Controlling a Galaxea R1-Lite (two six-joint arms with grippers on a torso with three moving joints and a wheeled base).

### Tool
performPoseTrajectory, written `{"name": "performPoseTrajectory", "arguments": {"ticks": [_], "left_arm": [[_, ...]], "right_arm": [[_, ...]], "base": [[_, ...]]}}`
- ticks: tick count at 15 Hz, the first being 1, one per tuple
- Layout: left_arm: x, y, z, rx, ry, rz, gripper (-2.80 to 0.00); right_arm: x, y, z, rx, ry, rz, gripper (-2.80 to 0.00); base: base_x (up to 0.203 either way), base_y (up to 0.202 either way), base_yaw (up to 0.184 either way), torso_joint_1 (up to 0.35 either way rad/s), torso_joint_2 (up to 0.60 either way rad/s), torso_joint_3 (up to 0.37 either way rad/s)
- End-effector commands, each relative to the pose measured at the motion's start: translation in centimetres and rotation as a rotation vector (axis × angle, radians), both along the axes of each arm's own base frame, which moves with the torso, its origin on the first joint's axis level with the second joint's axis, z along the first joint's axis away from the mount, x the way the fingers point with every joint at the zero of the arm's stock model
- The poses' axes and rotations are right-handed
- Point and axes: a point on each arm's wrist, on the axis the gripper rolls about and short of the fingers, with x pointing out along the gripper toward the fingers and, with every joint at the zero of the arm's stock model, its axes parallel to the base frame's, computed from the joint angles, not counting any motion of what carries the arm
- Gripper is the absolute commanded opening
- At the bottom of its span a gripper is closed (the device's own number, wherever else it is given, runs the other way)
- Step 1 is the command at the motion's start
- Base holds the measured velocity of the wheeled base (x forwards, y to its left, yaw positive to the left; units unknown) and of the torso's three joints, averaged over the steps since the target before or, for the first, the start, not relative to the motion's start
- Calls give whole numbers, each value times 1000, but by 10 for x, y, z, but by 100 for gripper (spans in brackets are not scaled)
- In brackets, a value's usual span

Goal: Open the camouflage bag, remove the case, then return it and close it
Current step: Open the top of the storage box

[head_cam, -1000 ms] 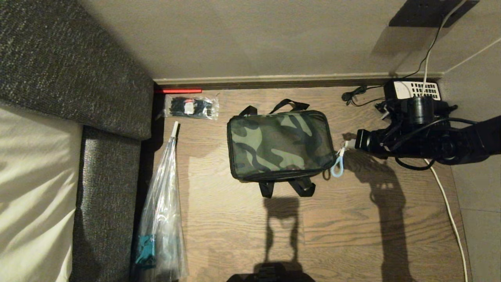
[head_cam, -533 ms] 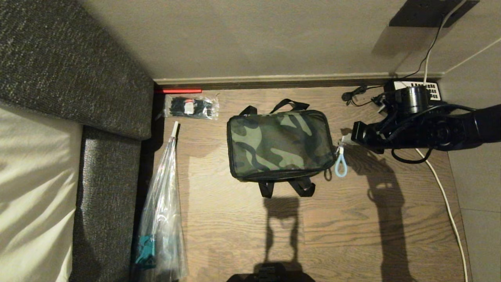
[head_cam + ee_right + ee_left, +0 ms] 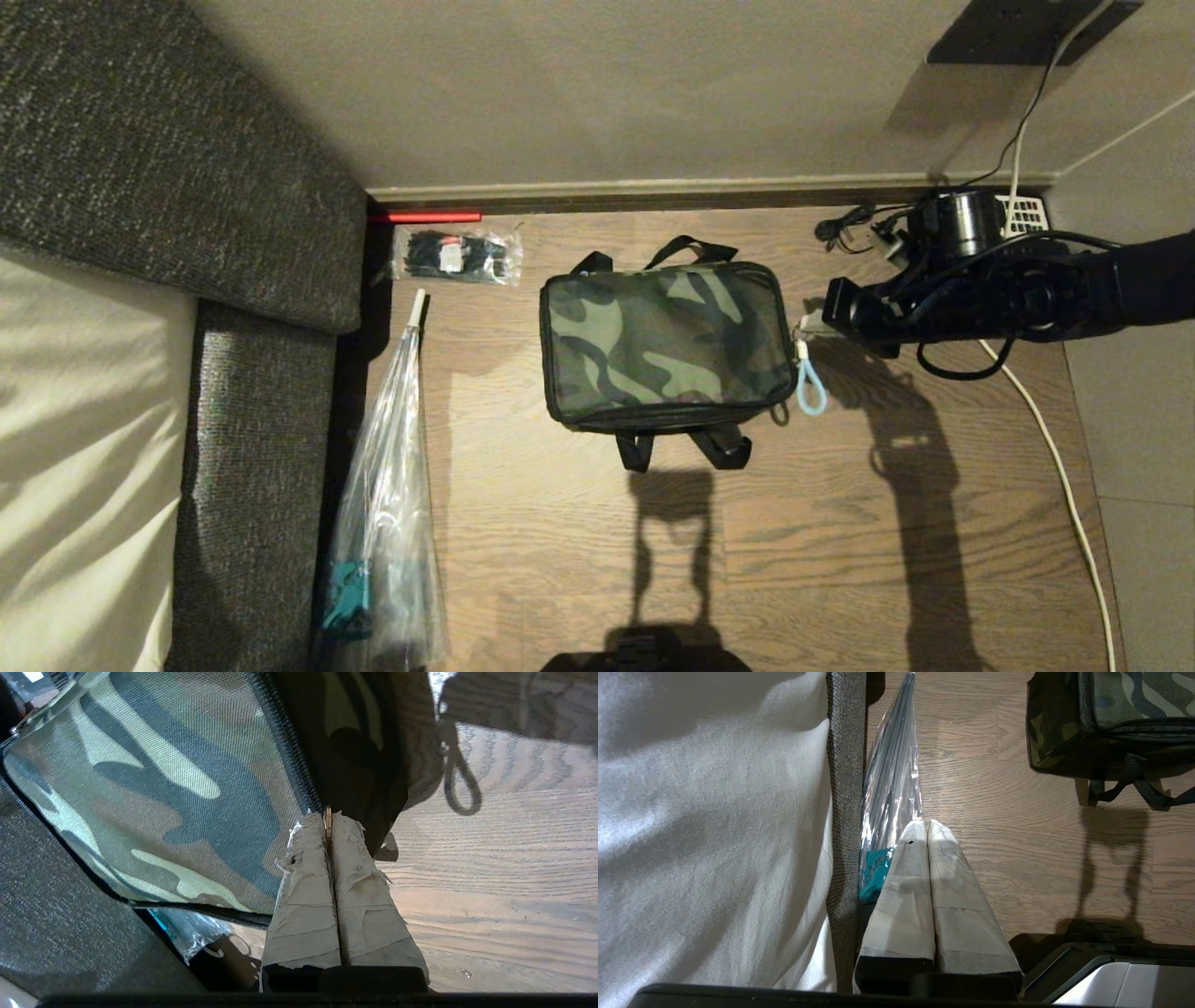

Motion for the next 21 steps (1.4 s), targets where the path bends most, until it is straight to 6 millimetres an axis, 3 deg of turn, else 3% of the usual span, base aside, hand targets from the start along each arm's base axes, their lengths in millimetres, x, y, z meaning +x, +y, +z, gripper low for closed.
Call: {"name": "performPoseTrajectory", "arguments": {"ticks": [1, 21], "left_arm": [[0, 0, 0, 0, -2, 1, -280], [0, 0, 0, 0, -1, 1, -280]], "right_arm": [[4, 1, -4, 0, 5, -1, -280], [18, 1, 27, 89, -30, -54, -280]], "base": [[0, 0, 0, 0, 0, 0], [0, 0, 0, 0, 0, 0]]}}
